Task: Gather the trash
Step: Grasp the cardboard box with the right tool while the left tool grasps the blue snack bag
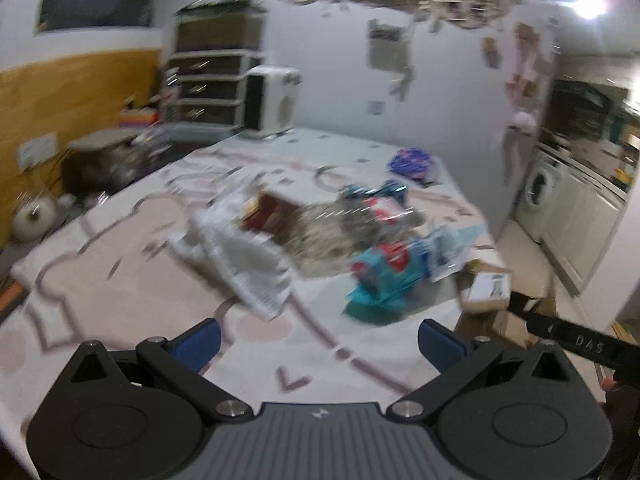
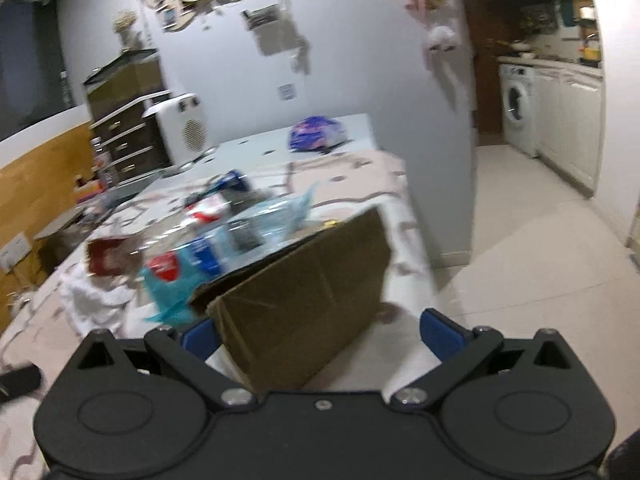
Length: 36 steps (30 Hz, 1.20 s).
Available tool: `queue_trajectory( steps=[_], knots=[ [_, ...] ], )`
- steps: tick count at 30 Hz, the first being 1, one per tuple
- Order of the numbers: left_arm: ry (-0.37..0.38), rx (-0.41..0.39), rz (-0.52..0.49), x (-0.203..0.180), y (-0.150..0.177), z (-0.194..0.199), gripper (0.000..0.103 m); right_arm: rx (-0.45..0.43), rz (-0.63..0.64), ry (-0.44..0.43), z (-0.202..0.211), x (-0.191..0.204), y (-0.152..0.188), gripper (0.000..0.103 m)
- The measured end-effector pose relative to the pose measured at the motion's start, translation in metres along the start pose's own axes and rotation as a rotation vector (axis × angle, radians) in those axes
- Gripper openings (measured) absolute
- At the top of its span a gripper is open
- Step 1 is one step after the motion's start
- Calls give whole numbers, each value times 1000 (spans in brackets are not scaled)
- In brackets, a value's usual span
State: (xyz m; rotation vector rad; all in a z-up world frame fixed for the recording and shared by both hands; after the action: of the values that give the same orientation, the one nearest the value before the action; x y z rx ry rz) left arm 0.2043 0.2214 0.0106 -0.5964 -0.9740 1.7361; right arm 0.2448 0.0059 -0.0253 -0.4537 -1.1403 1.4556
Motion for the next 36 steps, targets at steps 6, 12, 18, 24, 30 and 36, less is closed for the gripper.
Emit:
queue_trajectory(
  steps=[6, 12, 18, 24, 30, 36],
  knots=[
    [62, -97, -186, -38, -26, -5, 103, -26, 15, 85, 7, -33, -8, 103],
    [164, -104, -295, -71, -44, -38, 103, -40, 8, 99, 12, -56, -15, 103],
    [174, -69, -362, -94, -40, -95, 95, -51, 6, 14, 19, -54, -1, 103],
    [202, -60, -369, -103, -29, -136, 88, -1, -47, -79, 15, -48, 13, 103],
    [247, 44, -277, -103, -20, -165, 58, -11, -226, -136, 1, -55, 19, 87],
    [232, 44, -235, -102, -14, -160, 37, -8, -229, -162, -12, -54, 20, 62]
  ],
)
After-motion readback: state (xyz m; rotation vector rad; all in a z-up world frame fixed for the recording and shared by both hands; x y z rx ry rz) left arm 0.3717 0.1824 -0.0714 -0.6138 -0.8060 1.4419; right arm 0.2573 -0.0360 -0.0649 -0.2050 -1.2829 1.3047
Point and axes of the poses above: each gripper's, at about its wrist camera, not at the fingertips, and z roughly against the way its jaws point, x to its left, y to its underside, the point moved 2 cm from there along -z, roughly the way its jaws point, and after that the axes turned 15 degrees about -y, right-handed, at the moved point
